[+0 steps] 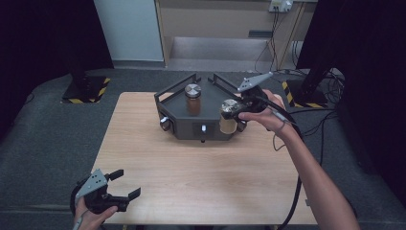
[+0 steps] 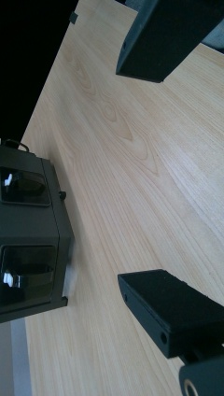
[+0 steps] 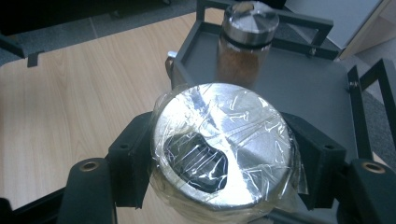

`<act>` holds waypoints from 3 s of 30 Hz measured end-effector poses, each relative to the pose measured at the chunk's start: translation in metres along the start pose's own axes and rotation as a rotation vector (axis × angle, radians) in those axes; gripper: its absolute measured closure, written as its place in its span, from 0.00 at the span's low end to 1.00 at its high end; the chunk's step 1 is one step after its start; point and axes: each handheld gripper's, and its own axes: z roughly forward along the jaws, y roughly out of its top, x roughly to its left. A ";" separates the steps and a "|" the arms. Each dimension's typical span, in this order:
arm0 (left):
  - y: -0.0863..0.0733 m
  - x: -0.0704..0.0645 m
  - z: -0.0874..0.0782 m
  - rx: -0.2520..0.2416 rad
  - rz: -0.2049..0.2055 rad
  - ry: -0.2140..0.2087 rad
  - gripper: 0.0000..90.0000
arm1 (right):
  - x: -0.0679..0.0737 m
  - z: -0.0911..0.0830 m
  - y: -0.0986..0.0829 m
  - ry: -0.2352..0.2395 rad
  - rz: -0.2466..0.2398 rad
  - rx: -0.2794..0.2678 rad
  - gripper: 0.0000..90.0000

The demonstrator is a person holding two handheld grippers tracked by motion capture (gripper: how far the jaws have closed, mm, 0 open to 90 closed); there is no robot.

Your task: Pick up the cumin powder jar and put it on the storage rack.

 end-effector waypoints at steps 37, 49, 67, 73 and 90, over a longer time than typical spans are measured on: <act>-0.002 0.001 -0.003 -0.002 -0.008 -0.009 0.02 | -0.032 0.078 0.033 -0.188 0.173 0.027 0.37; -0.002 0.001 -0.002 -0.001 -0.007 -0.010 0.02 | -0.033 0.085 0.027 -0.186 0.183 0.040 0.37; -0.001 0.000 -0.002 0.000 -0.004 -0.009 0.02 | -0.030 0.083 0.012 -0.199 0.246 -0.002 0.04; -0.001 0.001 -0.001 0.002 -0.003 -0.014 0.02 | -0.027 0.065 0.012 -0.206 0.256 -0.019 0.03; 0.000 0.000 -0.001 0.003 0.003 -0.015 0.02 | 0.012 -0.010 0.018 -0.209 0.139 -0.078 0.02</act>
